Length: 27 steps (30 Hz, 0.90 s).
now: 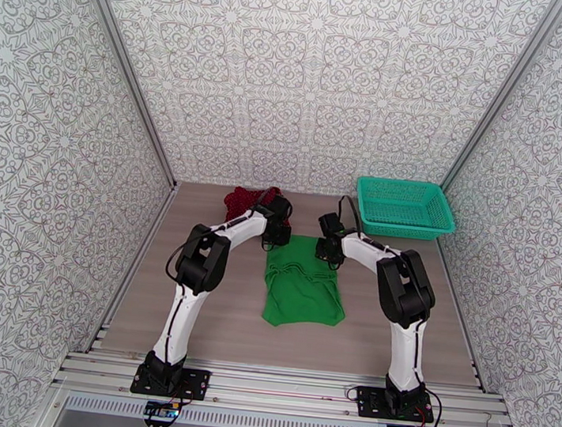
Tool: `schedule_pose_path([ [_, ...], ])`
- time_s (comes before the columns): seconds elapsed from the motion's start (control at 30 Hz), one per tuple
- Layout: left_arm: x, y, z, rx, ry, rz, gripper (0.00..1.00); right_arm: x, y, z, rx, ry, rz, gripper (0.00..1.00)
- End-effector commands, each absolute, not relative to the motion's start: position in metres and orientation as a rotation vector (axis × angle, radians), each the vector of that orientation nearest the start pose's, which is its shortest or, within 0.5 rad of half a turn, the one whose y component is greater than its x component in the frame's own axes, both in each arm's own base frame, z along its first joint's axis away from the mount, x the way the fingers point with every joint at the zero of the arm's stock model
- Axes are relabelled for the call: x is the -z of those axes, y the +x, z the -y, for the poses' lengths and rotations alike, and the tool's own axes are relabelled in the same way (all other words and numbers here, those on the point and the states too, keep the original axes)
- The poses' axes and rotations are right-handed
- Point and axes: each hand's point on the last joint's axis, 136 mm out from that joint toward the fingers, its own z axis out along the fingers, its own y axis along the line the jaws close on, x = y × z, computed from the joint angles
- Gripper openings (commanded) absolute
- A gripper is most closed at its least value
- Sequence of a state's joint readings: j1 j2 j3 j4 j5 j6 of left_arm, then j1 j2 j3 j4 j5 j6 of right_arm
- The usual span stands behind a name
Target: Fold and stack the mixed laundry pile
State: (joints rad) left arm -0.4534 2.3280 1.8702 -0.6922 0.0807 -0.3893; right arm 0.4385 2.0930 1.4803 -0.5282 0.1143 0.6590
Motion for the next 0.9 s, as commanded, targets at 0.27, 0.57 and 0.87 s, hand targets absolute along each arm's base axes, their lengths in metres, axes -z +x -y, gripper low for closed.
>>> schedule_pose_path([
  [0.27, -0.193, 0.478, 0.231, 0.244, 0.142, -2.476, 0.5, -0.143, 0.465, -0.183, -0.184, 0.148, -2.464, 0.48],
  [0.57, -0.289, 0.379, 0.255, 0.078, 0.636, -1.971, 0.88, -0.203, 0.373, -0.164, -0.242, -0.273, -2.353, 0.56],
  [0.87, -0.172, 0.29, 0.26, -0.261, 1.592, -1.665, 0.99, -0.208, 0.298, -0.132, -0.242, -0.361, -2.273, 0.63],
])
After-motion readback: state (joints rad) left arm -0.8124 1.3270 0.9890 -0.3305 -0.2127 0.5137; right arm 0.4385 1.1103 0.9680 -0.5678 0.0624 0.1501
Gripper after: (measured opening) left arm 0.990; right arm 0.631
